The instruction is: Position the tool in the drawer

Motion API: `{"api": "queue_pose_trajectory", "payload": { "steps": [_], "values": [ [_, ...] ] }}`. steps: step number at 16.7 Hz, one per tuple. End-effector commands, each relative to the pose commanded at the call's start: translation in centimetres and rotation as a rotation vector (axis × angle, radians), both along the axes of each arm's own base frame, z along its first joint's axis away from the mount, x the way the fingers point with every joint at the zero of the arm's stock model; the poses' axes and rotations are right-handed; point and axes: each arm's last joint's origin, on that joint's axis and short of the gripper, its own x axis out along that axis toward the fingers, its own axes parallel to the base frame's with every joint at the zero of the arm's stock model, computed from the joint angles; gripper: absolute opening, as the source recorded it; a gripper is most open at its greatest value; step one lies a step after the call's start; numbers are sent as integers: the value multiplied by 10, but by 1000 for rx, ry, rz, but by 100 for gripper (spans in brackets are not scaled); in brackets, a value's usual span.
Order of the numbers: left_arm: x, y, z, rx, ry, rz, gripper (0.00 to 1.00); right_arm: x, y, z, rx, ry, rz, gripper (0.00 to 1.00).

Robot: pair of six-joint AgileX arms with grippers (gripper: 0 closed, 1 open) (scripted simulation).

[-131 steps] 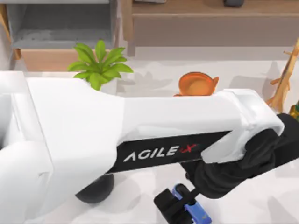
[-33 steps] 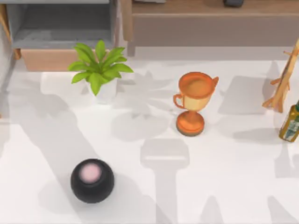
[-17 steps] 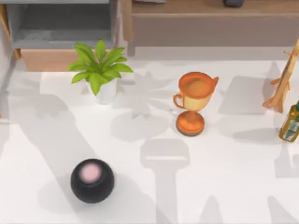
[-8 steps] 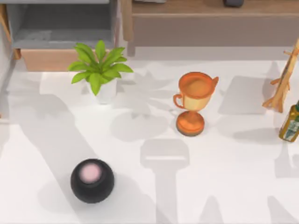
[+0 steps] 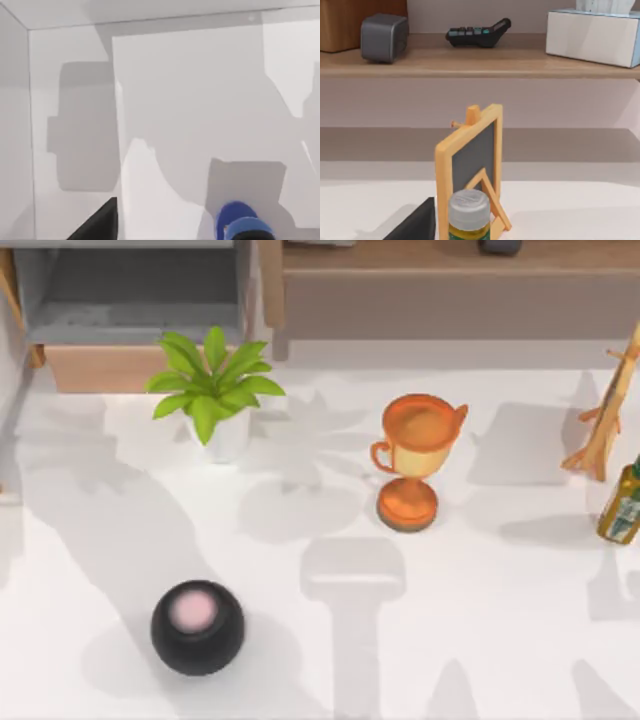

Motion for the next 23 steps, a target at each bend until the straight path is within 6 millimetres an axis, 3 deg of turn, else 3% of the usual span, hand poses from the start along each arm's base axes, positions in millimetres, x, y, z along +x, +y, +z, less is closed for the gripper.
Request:
{"api": "queue_pose_trajectory", "payload": {
  "steps": [3,7,11,14,16,19,23],
  "values": [
    [-11,17,26,75,-253,-73,100,0,0,0,0,0,0,100],
    [-47,56,44,326,-567,-186,100,0,0,0,0,0,0,100],
    [-104,92,39,734,-766,-293,100,0,0,0,0,0,0,100],
    [-153,104,24,1067,-811,-364,100,0,0,0,0,0,0,100],
    [-180,101,7,1247,-805,-414,100,0,0,0,0,0,0,100],
    [-209,80,-26,1411,-788,-501,100,0,0,0,0,0,0,100],
    [-220,31,-69,1421,-822,-647,100,0,0,0,0,0,0,100]
  ]
}}
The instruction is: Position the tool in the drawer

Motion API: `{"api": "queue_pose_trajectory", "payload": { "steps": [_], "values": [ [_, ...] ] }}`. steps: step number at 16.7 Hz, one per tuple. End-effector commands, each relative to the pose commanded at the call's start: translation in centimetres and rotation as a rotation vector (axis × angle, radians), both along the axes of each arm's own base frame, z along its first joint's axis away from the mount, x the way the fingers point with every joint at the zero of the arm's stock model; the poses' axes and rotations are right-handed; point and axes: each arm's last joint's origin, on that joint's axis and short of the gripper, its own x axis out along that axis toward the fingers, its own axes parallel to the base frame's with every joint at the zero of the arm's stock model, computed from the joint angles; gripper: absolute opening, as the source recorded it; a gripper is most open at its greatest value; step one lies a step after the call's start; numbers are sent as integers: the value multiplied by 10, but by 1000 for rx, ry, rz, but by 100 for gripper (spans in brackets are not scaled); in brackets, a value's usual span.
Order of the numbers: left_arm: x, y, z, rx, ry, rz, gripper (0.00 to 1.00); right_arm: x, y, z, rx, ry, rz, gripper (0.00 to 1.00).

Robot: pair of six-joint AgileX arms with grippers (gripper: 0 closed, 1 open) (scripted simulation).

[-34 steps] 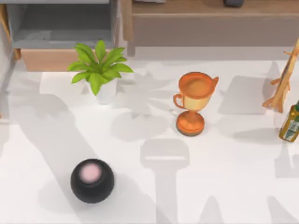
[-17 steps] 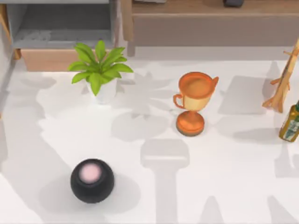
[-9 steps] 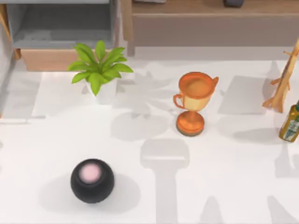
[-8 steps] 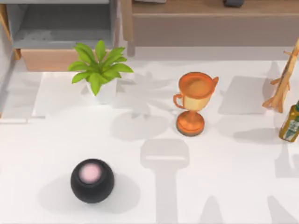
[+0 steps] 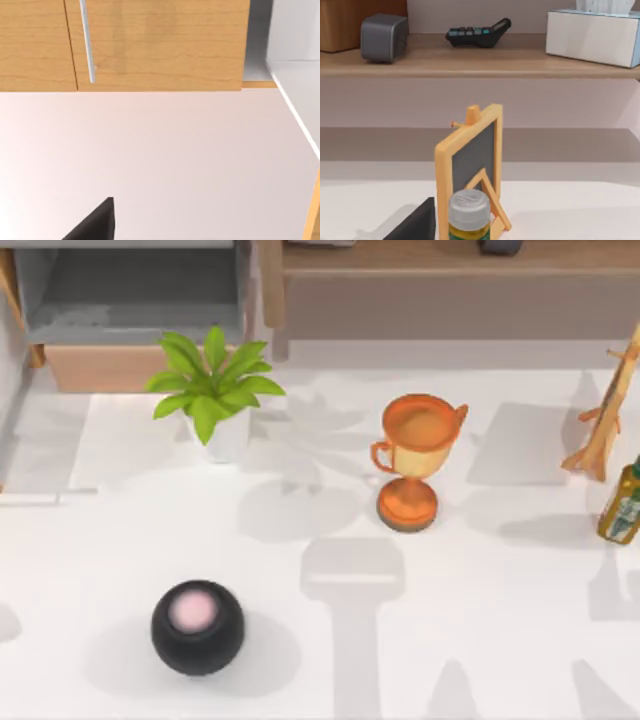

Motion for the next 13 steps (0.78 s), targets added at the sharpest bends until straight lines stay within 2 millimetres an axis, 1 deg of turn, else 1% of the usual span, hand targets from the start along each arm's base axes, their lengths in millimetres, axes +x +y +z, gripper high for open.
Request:
{"api": "queue_pose_trajectory", "payload": {
  "steps": [2,4,5,10,11,13],
  "values": [
    [0,-23,-16,-7,26,-66,100,0,0,0,0,0,0,100],
    [0,-36,-25,-18,44,-108,100,0,0,0,0,0,0,100],
    [0,-39,-26,-21,47,-115,100,0,0,0,0,0,0,100],
    [0,-37,-25,-20,45,-110,100,0,0,0,0,0,0,100],
    [1,-38,-26,-20,45,-112,100,0,0,0,0,0,0,100],
    [10,-38,-26,-21,47,-115,100,0,0,0,0,0,0,100]
  ]
}}
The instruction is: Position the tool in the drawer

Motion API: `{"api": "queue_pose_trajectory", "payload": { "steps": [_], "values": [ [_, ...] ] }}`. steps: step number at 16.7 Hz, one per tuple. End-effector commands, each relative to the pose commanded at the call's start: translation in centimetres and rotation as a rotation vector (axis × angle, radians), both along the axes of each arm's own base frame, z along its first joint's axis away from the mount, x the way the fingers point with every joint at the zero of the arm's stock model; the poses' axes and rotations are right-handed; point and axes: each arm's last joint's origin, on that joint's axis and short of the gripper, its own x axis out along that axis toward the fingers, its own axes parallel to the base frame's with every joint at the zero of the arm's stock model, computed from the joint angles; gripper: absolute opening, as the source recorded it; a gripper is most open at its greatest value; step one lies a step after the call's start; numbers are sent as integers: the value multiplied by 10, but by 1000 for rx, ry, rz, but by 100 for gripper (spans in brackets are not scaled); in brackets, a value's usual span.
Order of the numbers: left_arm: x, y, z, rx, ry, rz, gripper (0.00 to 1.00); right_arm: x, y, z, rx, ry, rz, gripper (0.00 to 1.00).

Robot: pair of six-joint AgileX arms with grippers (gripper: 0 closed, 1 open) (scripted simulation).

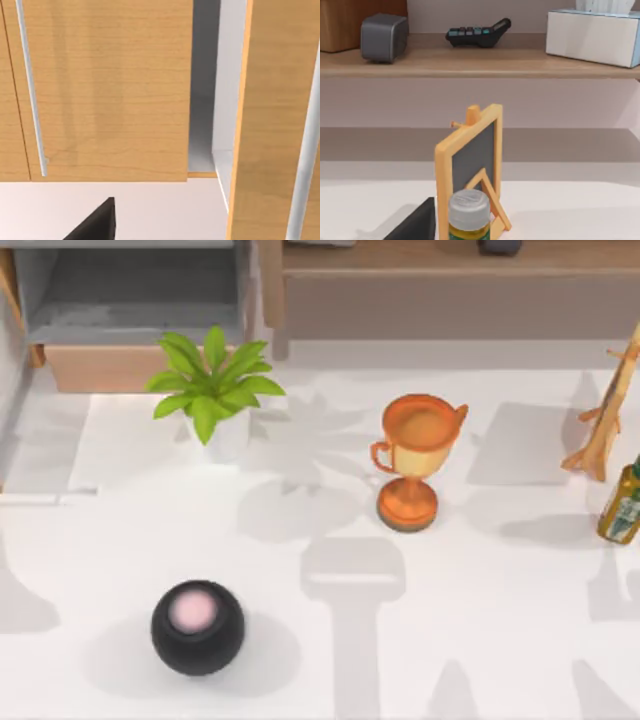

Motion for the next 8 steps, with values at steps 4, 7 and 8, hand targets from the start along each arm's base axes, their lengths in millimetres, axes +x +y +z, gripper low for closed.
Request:
{"api": "queue_pose_trajectory", "payload": {
  "steps": [4,7,8],
  "values": [
    [15,-1,0,0,0,0,100,0,0,0,0,0,0,100],
    [15,-1,0,0,0,0,100,0,0,0,0,0,0,100],
    [15,-1,0,0,0,0,92,0,0,0,0,0,0,100]
  ]
}}
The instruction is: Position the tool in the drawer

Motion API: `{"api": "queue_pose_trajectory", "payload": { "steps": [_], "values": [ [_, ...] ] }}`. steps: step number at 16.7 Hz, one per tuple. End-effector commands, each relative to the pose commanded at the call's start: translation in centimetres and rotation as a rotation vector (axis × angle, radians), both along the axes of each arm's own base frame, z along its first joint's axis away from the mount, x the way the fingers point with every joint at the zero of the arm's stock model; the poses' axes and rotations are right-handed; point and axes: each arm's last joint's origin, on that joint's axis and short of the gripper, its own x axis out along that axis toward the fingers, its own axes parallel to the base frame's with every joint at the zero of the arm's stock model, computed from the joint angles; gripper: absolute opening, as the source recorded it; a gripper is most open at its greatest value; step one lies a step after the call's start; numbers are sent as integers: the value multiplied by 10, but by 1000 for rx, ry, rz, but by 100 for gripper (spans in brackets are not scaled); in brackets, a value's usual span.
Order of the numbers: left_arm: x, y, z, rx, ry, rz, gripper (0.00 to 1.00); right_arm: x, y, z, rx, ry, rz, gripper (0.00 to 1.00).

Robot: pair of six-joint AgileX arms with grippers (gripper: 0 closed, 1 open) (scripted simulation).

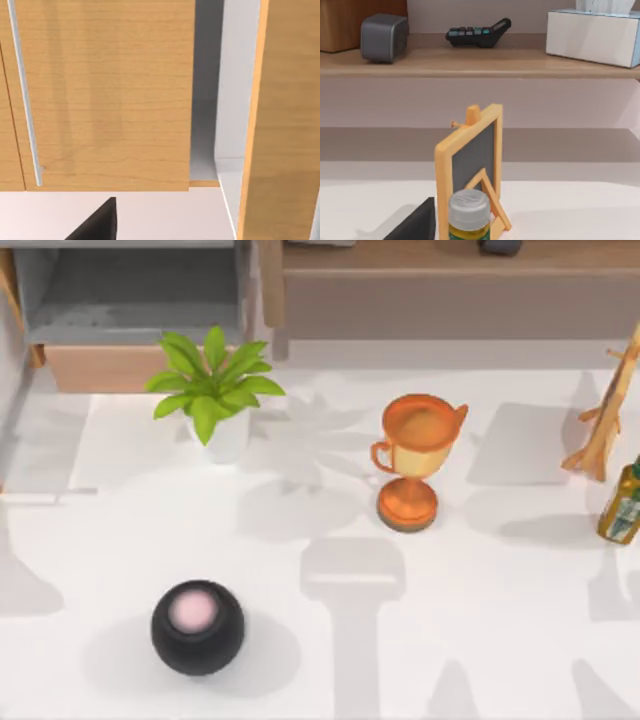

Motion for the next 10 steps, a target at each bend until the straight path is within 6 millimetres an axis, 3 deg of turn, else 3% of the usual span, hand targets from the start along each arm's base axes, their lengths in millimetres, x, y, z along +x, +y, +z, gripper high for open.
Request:
{"api": "queue_pose_trajectory", "payload": {
  "steps": [10],
  "values": [
    [0,0,0,0,0,0,17,0,0,0,0,0,0,100]
  ]
}}
